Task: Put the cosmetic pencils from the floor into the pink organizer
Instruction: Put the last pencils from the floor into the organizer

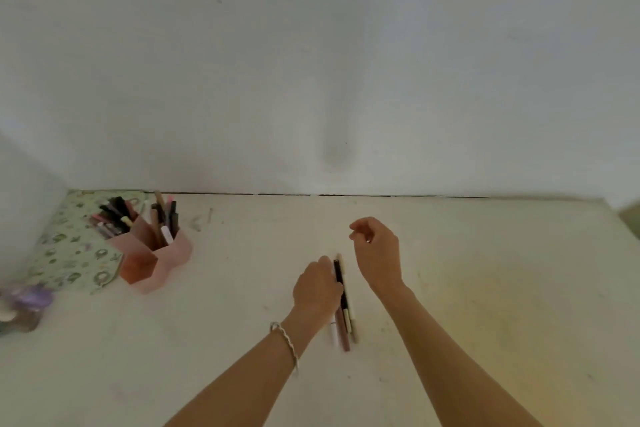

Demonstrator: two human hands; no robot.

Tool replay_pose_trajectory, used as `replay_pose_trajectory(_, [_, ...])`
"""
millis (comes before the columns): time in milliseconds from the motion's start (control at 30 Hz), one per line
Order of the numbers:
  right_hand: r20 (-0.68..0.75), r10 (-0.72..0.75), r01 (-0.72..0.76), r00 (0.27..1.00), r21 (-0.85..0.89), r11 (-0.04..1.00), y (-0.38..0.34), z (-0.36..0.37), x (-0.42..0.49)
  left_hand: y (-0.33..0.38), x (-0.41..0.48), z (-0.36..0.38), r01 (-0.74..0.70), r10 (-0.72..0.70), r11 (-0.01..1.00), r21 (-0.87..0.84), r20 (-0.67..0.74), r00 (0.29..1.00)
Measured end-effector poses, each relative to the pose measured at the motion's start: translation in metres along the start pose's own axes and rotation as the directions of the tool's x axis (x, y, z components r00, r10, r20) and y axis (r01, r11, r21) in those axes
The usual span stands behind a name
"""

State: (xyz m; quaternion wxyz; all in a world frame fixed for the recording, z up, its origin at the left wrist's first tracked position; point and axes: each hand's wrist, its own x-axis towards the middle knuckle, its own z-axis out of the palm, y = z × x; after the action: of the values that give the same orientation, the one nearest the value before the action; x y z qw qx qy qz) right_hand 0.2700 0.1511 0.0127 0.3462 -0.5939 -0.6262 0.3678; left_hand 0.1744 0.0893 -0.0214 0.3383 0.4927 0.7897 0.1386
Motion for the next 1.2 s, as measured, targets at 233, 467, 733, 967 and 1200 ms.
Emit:
replay_pose_trajectory(233, [0.045,0.082,-0.084,0.996,0.035,0.996,0.028,-0.017,-0.002,0.005,0.003,0.021,0.096,-0.100,0.994,-0.046,-0.085,0.991])
replay_pose_trajectory(467, [0.095,0.143,-0.145,0.985,0.012,0.989,0.040,-0.017,-0.002,0.013,0.004,0.027,0.144,-0.151,0.987,-0.074,-0.091,0.984])
replay_pose_trajectory(733, [0.056,0.160,-0.160,0.986,-0.005,0.987,0.046,-0.023,0.002,0.014,0.005,0.015,0.123,-0.155,0.965,-0.229,-0.127,0.980])
replay_pose_trajectory(967, [0.193,0.311,-0.232,0.931,-0.348,0.909,0.063,-0.016,-0.005,0.012,0.014,-0.062,-0.171,-0.067,0.904,-0.391,-0.526,0.848])
replay_pose_trajectory(1200, [0.201,0.322,-0.214,0.925,-0.422,0.881,0.062,0.003,-0.014,0.004,0.008,-0.075,-0.255,0.010,0.891,-0.375,-0.546,0.838])
